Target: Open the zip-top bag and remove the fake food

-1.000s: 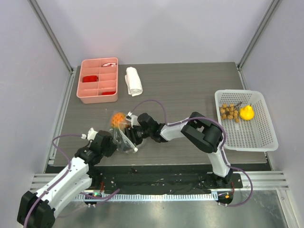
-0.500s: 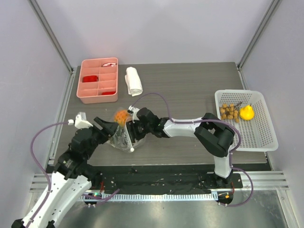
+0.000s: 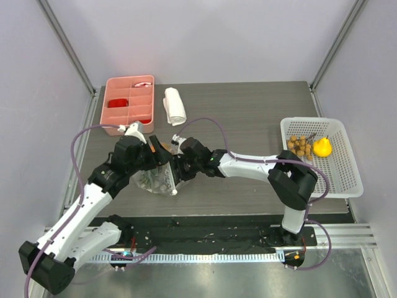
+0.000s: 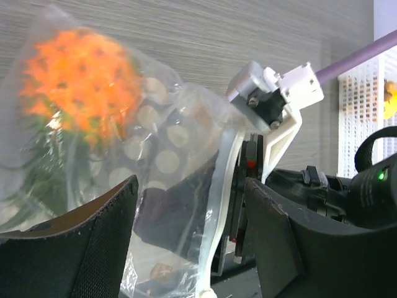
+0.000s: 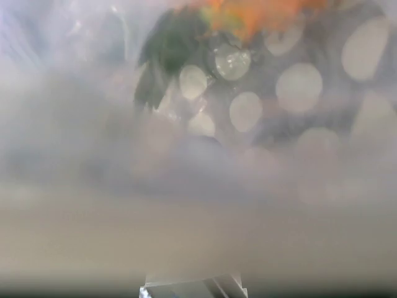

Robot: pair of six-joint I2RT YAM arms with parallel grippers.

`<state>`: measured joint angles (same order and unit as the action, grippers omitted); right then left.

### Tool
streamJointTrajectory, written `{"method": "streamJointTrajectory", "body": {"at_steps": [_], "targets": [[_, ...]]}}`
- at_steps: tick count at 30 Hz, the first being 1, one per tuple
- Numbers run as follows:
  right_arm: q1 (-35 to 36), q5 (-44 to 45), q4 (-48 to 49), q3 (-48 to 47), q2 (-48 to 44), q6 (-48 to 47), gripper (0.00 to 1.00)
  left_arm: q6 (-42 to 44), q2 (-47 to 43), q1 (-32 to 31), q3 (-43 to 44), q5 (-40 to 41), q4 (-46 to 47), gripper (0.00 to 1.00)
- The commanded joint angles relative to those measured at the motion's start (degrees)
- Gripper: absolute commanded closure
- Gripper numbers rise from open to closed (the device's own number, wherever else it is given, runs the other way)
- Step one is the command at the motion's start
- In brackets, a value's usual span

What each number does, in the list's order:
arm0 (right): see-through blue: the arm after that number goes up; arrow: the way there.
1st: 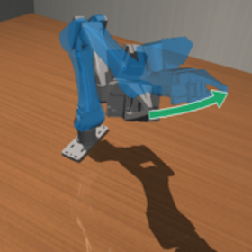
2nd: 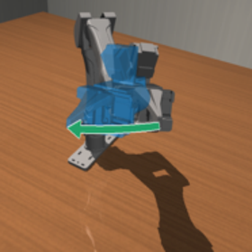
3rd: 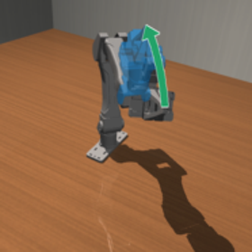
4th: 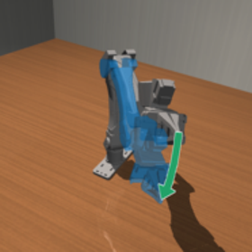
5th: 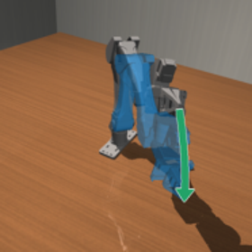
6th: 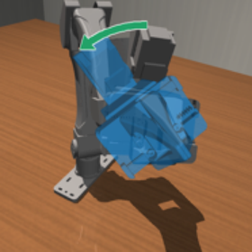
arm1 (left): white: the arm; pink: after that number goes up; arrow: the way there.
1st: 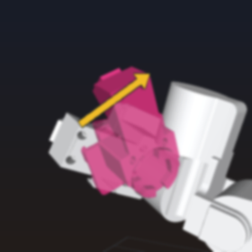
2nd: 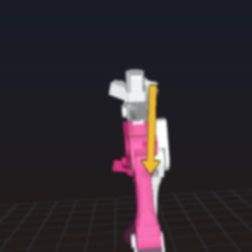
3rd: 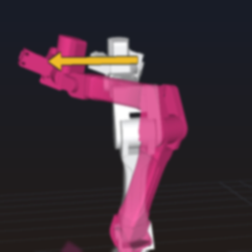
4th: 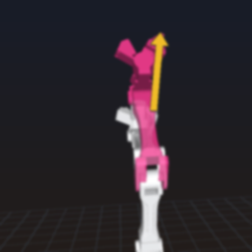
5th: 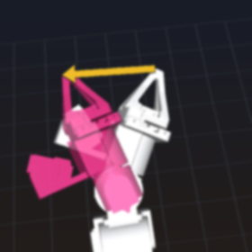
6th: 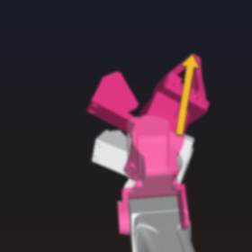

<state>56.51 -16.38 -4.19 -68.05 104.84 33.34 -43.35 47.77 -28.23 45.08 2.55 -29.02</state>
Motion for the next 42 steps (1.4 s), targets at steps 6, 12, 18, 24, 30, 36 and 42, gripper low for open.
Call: {"method": "streamJointTrajectory", "body": {"at_steps": [6,12,18,24,30,36,42], "targets": [[-0.2,3.3,-1.8,-0.1,-6.4,5.1,0.94,2.7,6.0,0.0,1.3,-7.7,8.4,0.32],[-0.2,3.8,-1.1,2.0,-8.6,5.9,0.94,3.2,7.2,0.0,1.8,-4.8,8.9,0.4],[-0.3,4.4,-0.6,3.7,-9.6,6.4,0.94,2.8,5.6,0.2,0.7,-4.0,9.3,0.48],[-0.8,5.2,-0.2,5.2,-11.6,7.6,0.94,6.7,-2.9,0.3,0.2,-3.4,4.5,0.3],[-4.5,5.3,0.3,7.7,-18.2,8.6,0.96,6.6,-9.5,0.3,-5.0,-4.2,4.7,0.35],[-7.6,2.8,2.2,9.4,-22.6,9.5,0.96,4.9,-2.8,0.3,-4.0,-8.8,8.5,0.24],[-7.9,7.9,2.3,7.9,-22.6,7.5,0.96,2.0,5.9,0.3,1.3,-9.8,10.2,0.17]]}}
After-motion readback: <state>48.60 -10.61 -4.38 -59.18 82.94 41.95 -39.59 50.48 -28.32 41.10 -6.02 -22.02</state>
